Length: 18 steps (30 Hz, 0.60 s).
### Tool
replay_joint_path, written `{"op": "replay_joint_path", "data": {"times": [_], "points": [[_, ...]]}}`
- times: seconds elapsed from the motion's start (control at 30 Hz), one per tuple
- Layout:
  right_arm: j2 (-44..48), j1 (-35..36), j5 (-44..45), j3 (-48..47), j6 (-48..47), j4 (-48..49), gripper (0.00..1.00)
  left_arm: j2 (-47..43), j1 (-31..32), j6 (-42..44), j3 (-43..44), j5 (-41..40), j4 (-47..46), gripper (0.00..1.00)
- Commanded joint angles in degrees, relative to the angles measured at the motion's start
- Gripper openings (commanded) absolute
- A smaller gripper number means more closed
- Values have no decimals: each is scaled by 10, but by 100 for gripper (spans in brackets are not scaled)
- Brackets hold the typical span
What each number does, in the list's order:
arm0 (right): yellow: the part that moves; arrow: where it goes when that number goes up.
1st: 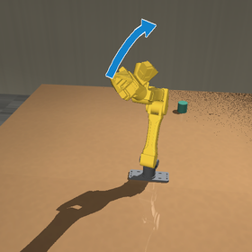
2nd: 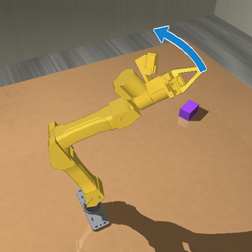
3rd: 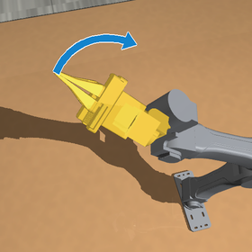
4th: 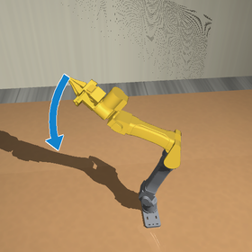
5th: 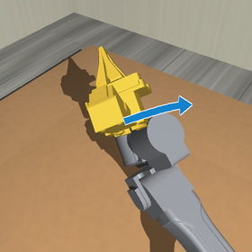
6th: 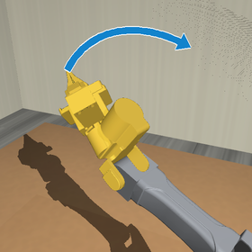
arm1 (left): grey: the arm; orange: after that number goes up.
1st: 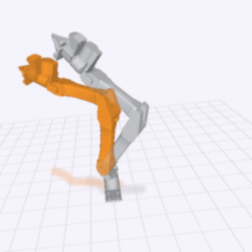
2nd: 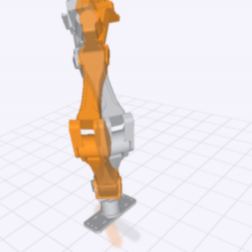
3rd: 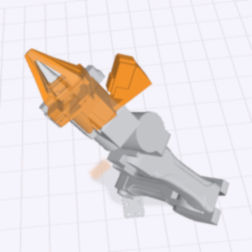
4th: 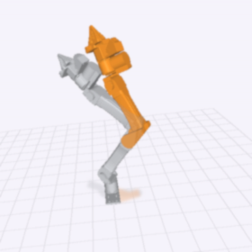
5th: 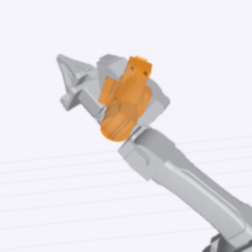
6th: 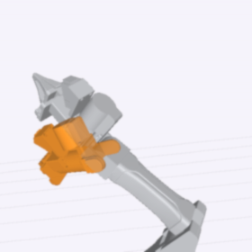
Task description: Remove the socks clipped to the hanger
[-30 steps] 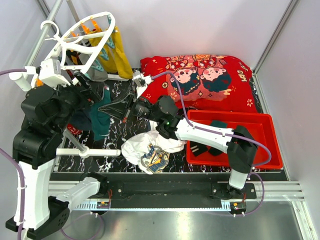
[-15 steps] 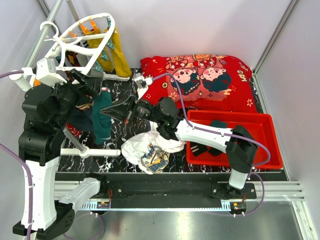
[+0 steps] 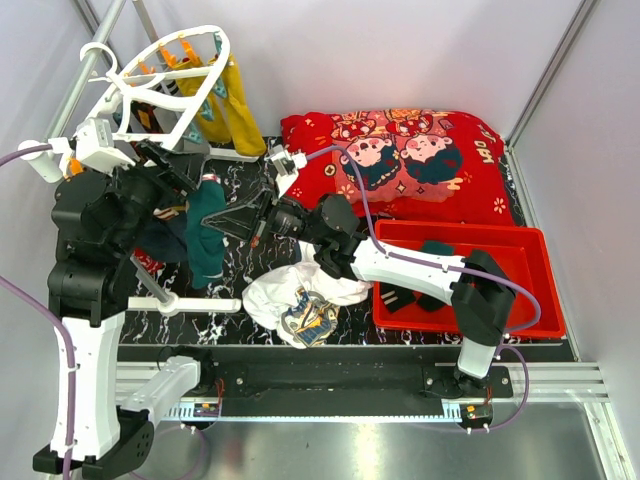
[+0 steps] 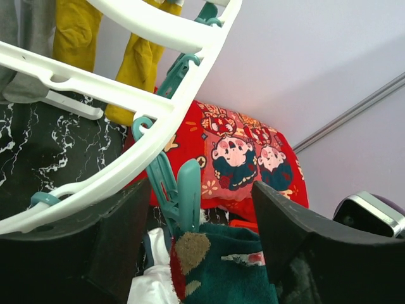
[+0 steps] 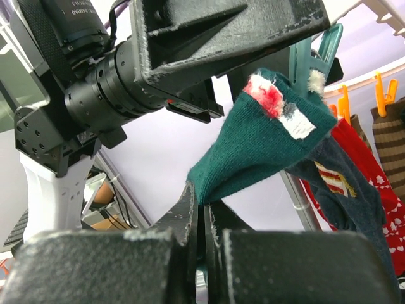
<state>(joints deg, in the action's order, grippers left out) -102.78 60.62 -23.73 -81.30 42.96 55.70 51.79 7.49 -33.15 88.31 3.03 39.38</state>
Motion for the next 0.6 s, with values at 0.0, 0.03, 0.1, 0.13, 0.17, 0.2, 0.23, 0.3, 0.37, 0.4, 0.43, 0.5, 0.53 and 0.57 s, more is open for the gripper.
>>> {"op": "replay_joint_path", "data": {"times": [0.0,0.03,0.1,0.13,0.17,0.2,0.23,0.3,0.37,0.4,0.43,0.5,0.53,0.57], "points": [[19,-4,-19,-1,12,41,0,-9,-7,-7,-15,3,-54,67],[19,-5,-19,0,15,43,0,-11,-8,-7,-17,3,-57,67],[17,-8,-19,3,19,47,0,-15,-9,-9,-24,3,-68,66],[17,-9,-19,3,26,50,0,-20,-9,-10,-30,1,-69,66],[15,-9,-20,3,28,52,0,-20,-11,-10,-33,1,-73,66],[14,-12,-20,3,34,56,0,-22,-11,-11,-34,0,-74,66],[13,-12,-21,3,36,58,0,-23,-12,-11,-37,1,-74,66],[12,-14,-22,1,40,61,0,-23,-14,-11,-38,2,-72,66],[12,-15,-22,1,41,62,0,-30,-15,-15,-46,1,-77,68],[10,-16,-23,1,45,64,0,-33,-17,-15,-49,0,-81,69],[9,-16,-23,1,48,66,0,-35,-19,-17,-53,0,-86,69],[7,-16,-24,1,52,70,0,-39,-20,-18,-57,0,-91,69],[7,-18,-24,1,52,70,0,-40,-23,-18,-57,3,-95,69],[7,-18,-25,1,54,71,0,-39,-23,-19,-56,4,-98,68]]}}
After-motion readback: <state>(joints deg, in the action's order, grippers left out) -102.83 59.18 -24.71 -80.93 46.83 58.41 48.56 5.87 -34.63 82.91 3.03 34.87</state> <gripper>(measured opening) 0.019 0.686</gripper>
